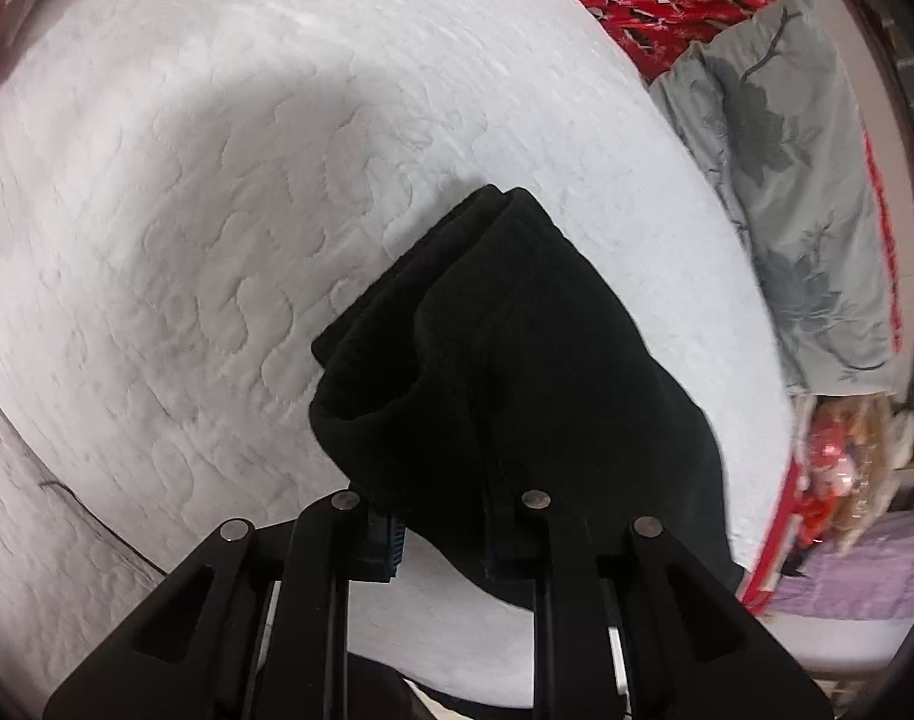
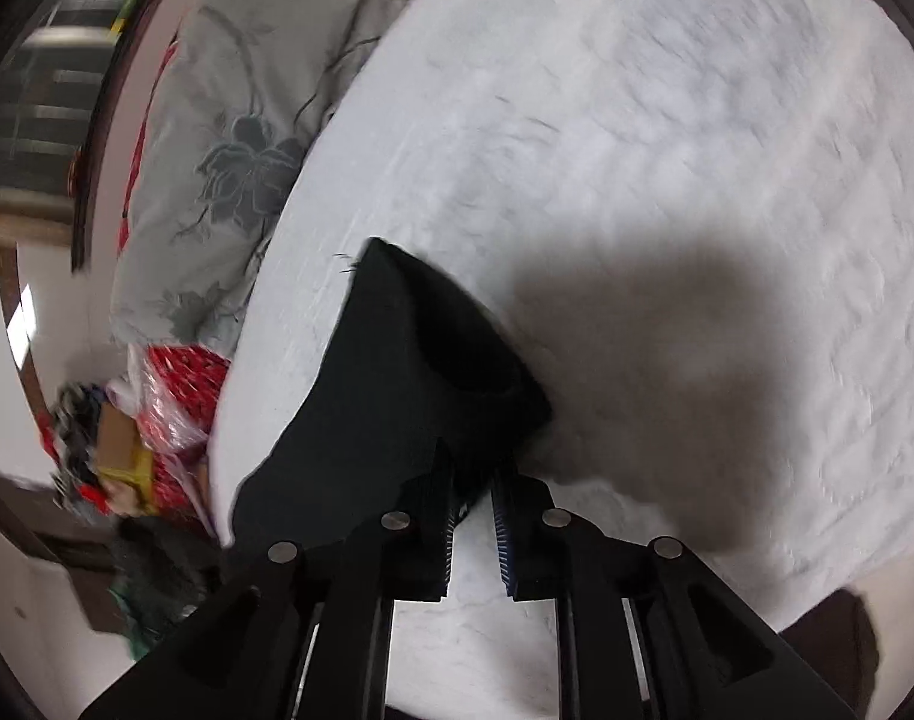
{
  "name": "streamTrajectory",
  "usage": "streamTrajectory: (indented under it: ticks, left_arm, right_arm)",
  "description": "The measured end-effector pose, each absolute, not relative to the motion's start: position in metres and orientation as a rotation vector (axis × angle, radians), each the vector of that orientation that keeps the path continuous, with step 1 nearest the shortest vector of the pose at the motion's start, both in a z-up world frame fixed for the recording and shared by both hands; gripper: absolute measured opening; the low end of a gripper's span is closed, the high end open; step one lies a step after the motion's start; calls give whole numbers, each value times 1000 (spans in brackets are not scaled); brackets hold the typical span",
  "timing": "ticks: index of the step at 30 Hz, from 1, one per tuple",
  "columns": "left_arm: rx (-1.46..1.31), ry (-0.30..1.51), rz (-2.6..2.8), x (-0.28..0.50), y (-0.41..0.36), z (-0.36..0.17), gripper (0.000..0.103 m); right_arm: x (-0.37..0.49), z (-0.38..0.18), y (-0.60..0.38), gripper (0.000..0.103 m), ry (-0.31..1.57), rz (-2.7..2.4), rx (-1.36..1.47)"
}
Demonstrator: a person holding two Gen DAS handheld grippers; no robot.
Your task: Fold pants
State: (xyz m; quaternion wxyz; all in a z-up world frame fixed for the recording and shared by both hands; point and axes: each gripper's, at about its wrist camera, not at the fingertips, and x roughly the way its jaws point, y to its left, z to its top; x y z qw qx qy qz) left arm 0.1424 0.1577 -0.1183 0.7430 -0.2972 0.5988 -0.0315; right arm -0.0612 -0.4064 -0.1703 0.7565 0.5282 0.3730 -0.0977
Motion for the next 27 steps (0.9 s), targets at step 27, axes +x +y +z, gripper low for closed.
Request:
streamTrajectory:
  ticks: [27]
  left_arm:
    - [-711, 1556, -398, 101, 27, -142, 26]
  right_arm:
    - [-42, -159, -411, 42, 792, -198, 1196]
